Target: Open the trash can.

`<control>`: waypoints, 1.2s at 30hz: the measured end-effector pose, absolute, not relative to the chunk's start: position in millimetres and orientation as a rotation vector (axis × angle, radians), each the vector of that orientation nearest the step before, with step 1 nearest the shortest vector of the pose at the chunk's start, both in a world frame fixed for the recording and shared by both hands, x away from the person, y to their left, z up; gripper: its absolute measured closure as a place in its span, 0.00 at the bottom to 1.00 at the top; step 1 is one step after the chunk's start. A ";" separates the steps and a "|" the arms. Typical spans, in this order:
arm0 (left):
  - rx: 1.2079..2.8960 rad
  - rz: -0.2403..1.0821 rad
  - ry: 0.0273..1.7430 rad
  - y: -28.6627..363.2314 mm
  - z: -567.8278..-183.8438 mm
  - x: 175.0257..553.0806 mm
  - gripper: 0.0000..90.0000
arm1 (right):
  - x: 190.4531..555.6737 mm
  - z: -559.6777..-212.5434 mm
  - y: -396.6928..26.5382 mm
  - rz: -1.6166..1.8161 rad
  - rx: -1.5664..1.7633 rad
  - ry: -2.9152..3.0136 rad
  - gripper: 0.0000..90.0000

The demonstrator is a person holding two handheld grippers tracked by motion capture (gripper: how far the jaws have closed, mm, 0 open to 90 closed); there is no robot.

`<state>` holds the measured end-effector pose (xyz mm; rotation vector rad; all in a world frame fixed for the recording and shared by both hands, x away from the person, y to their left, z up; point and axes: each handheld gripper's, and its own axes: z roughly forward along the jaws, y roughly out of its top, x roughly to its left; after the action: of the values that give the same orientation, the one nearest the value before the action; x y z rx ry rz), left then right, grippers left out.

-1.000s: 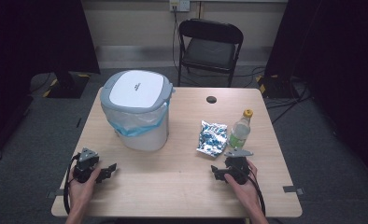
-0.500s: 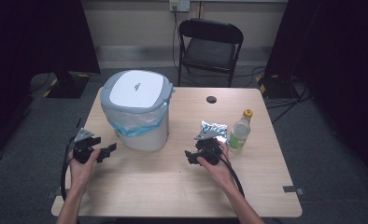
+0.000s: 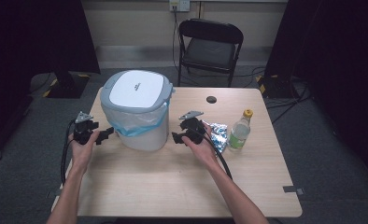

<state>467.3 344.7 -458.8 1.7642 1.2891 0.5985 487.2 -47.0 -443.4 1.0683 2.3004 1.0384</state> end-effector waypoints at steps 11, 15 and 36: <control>1.724 0.536 1.251 342.9 -464.6 486.1 0.32 | 503.7 -440.3 -32.2 1.097 1.123 2.258 0.26; 1.705 0.506 1.228 340.8 -465.5 485.9 0.43 | 507.1 -440.4 -33.0 1.111 1.130 2.242 0.27; 1.723 0.366 1.104 327.7 -466.4 440.9 0.85 | 492.5 -434.8 -43.7 1.191 1.056 2.415 0.73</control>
<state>440.9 327.7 -466.4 1.7229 1.1036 0.3657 492.5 -43.7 -434.8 1.0556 2.4151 1.1907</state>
